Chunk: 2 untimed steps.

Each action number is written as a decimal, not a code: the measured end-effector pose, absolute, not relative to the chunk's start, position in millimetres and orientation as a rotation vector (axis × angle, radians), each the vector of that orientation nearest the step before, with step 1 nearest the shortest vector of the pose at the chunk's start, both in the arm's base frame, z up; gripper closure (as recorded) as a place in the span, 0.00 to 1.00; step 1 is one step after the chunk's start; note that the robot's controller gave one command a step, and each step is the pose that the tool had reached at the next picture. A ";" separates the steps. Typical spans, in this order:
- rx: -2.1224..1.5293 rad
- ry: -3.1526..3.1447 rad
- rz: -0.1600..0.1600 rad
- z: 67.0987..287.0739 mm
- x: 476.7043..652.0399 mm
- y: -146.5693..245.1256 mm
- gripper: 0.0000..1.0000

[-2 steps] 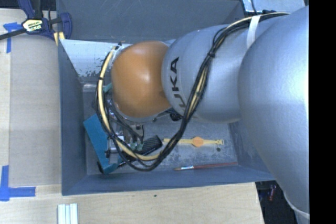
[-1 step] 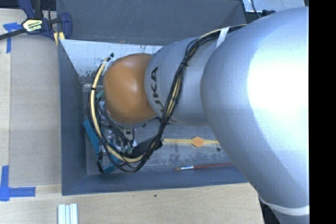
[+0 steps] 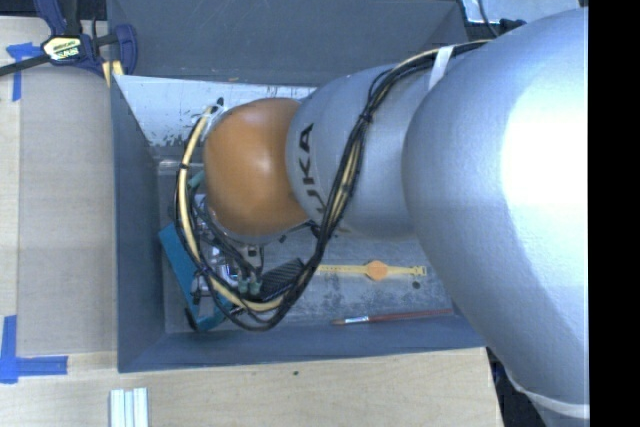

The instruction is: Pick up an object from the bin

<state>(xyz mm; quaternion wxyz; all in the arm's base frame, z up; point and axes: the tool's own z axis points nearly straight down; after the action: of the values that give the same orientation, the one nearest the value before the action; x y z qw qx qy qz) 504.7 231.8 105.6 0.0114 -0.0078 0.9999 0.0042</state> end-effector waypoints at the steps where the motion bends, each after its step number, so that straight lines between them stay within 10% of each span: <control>1: -0.036 3.086 0.026 92.1 509.0 190.1 0.00; 2: -0.080 3.099 0.025 90.5 506.4 219.5 0.00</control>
Offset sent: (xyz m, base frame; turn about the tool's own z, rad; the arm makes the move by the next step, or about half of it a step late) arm 0.0022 -0.0799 -0.0301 -0.0853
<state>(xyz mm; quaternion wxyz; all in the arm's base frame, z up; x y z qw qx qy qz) 506.4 219.5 90.5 0.0207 -0.0258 0.9994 0.0080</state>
